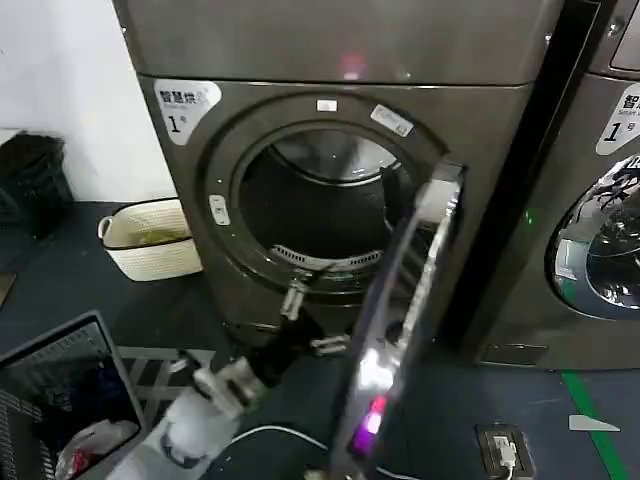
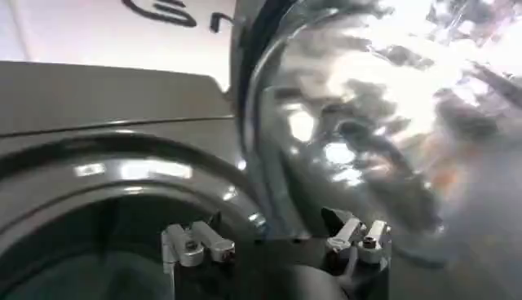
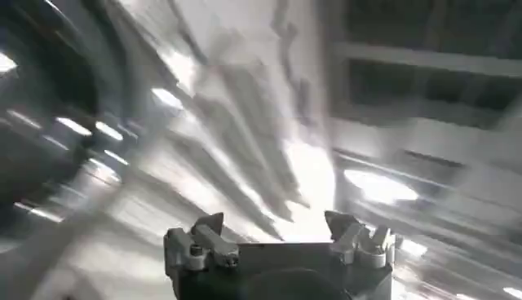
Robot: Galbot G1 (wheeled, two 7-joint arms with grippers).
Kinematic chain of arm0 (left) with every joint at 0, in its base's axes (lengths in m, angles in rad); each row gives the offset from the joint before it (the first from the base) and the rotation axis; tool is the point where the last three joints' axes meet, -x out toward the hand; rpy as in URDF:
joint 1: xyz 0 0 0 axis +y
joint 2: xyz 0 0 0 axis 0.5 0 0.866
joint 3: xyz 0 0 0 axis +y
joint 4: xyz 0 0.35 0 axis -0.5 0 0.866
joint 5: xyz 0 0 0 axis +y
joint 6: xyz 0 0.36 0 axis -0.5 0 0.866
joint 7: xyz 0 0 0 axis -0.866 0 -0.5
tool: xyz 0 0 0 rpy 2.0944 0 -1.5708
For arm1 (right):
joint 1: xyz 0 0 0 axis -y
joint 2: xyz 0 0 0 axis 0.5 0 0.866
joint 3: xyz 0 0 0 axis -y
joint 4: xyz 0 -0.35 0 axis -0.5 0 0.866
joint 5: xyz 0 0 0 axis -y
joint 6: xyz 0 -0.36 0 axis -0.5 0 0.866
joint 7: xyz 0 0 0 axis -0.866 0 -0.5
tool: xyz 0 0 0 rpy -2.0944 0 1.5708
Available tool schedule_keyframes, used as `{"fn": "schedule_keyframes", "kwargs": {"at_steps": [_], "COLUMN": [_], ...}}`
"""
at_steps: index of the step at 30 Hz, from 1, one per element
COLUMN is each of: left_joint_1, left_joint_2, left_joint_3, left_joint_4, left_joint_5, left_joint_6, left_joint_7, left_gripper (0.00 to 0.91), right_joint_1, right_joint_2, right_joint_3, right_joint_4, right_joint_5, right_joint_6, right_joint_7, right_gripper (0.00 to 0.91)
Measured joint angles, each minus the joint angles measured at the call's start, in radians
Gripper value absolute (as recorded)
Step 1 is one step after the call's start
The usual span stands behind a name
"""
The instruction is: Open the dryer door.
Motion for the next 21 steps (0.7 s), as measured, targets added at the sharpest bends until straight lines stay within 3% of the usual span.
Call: {"fn": "schedule_keyframes", "kwargs": {"at_steps": [4, 8, 21], "left_joint_1": [-0.069, -0.142, -0.377], "left_joint_2": [-0.024, -0.053, -0.202], "left_joint_3": [0.088, 0.177, 0.424], "left_joint_4": [0.037, 0.075, 0.222], "left_joint_5": [0.000, -0.003, -0.008], "left_joint_6": [0.006, 0.020, 0.051], "left_joint_7": [0.001, 0.007, 0.015], "left_gripper": [0.907, 0.907, 0.907], "right_joint_1": [0.000, -0.014, -0.086], "right_joint_2": [-0.012, -0.022, -0.073], "right_joint_3": [0.098, 0.177, 0.382], "right_joint_4": [-0.033, -0.068, -0.237], "right_joint_5": [0.004, 0.028, 0.079], "right_joint_6": [-0.038, -0.041, 0.045], "right_joint_7": [-0.004, -0.004, 0.014], "right_gripper": [0.907, 0.907, 0.907]}}
